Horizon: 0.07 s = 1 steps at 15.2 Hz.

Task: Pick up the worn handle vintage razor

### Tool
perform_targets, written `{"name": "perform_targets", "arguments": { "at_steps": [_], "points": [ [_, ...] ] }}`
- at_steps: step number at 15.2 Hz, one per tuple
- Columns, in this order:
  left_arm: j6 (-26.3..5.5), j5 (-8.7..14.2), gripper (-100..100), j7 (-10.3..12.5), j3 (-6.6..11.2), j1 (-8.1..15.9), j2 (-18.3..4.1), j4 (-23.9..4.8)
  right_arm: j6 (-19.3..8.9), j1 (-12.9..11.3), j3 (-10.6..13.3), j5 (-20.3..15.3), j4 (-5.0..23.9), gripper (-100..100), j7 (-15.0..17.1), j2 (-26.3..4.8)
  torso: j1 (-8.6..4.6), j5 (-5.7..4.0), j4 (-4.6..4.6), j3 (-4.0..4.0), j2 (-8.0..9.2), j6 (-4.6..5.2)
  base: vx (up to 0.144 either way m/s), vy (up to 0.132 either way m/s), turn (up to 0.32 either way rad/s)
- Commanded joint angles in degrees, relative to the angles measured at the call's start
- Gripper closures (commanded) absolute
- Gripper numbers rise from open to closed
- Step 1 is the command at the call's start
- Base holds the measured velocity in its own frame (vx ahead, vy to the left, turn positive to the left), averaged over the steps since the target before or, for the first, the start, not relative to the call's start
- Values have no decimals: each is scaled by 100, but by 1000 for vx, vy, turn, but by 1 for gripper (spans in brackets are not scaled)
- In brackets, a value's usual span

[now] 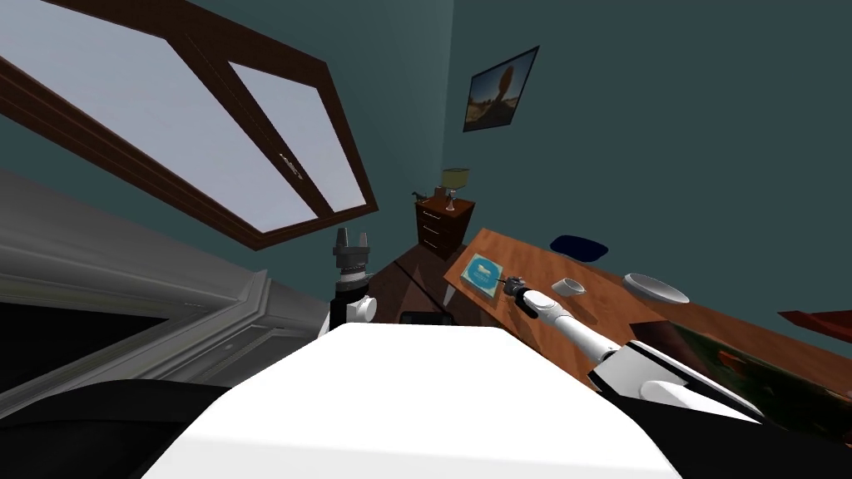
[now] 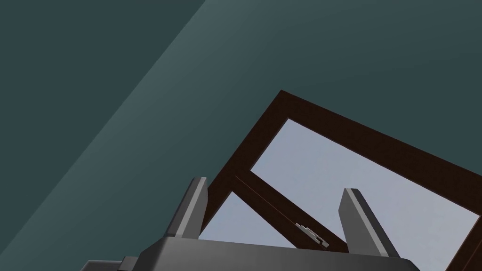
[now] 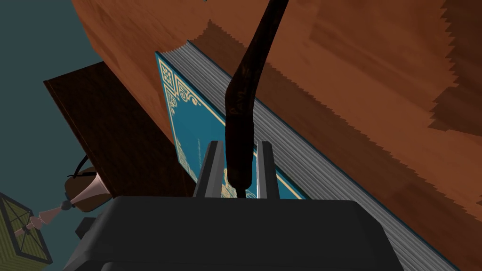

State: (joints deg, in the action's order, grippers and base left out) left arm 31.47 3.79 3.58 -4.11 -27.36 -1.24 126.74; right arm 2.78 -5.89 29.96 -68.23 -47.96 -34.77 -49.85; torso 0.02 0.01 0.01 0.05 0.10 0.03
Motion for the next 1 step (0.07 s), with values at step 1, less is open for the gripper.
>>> {"name": "perform_targets", "arguments": {
  "at_steps": [1],
  "points": [
    [0, 0, 0, 0, 0, 0, 0, 0, 0, 0, 0, 0, 0, 100, 0, 0, 0, 0, 0, 0, 0, 0, -14, 1, -3]
  ]
}}
